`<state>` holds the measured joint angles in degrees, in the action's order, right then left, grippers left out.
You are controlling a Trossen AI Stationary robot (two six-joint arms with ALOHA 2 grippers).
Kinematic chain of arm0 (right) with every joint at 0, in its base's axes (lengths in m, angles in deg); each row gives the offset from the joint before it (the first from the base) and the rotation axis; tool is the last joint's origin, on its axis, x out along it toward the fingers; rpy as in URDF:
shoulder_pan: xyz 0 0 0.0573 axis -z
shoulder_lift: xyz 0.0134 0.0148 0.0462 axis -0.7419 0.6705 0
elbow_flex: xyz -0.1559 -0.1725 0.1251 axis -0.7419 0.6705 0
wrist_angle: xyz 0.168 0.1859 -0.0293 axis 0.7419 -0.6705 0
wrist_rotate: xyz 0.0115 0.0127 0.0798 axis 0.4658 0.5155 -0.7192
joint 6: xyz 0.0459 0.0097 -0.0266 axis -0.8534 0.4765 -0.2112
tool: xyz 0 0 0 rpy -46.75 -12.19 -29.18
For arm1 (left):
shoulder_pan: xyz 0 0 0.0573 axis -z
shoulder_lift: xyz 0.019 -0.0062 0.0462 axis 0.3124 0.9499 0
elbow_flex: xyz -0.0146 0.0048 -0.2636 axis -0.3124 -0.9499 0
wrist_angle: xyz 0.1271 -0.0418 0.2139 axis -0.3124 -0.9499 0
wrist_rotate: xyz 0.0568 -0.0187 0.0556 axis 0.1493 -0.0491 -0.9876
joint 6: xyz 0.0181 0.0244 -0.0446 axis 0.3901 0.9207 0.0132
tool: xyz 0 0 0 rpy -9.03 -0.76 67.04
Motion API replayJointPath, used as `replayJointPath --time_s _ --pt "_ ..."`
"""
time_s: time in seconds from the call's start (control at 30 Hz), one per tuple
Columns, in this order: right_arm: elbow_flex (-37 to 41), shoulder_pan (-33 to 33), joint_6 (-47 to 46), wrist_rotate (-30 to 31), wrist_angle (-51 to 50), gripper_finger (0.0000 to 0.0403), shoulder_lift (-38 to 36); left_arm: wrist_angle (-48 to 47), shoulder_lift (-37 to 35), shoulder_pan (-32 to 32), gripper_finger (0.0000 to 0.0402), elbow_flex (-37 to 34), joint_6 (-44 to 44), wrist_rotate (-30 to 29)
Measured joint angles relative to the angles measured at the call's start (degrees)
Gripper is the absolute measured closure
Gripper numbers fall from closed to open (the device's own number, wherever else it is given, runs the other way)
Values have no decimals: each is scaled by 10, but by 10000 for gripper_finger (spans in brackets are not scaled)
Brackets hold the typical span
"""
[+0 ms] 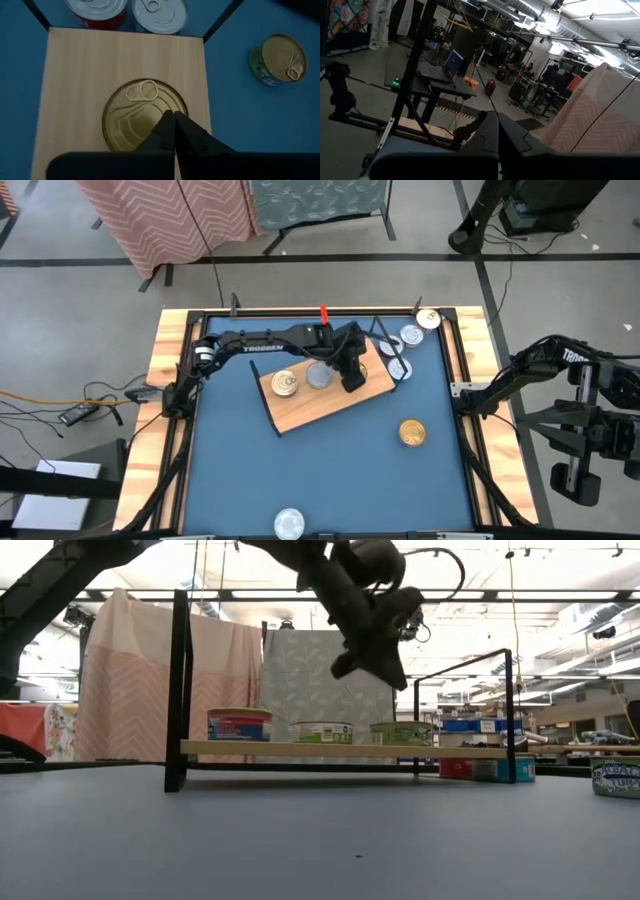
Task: Stack canned seafood by type on shelf
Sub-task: Adjust the tuna cans on the shelf, then put the yellow tuna can on the shelf
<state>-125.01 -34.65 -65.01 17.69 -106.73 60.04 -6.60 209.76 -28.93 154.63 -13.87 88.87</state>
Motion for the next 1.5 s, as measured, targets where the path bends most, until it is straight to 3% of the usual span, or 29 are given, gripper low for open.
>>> replayJointPath --time_s 0.27,0.43,0.6,0.67,0.77,0.87,0.93,1.03,1.13,1.33,1.5 --pt "0 0 -2 0 -1 398 3 -40 0 -7 399 52 14 -12" --pt "0 7 -4 0 -22 398 3 48 0 7 399 90 50 12" --pt "0 28 -20 0 -71 398 -3 90 0 21 399 179 84 25" --pt "0 37 -73 -1 -126 398 -12 68 -2 22 399 229 102 31" --pt "0 42 -240 -12 -268 398 -43 121 -74 22 399 186 112 50" --pt "0 49 -456 -81 -444 398 -83 93 -140 21 399 185 127 60" --pt "10 63 -544 -146 -469 398 -111 54 -179 20 399 186 143 60" --pt "41 96 -476 -235 -410 398 -158 -7 -223 19 399 186 154 60" --pt "60 132 -472 -272 -460 398 -191 -77 -257 20 399 185 155 60" --pt "161 186 -504 -297 -475 397 -276 -189 -273 26 399 185 167 57" --pt "257 210 -645 -290 -474 387 -346 -189 -265 26 399 178 189 58"
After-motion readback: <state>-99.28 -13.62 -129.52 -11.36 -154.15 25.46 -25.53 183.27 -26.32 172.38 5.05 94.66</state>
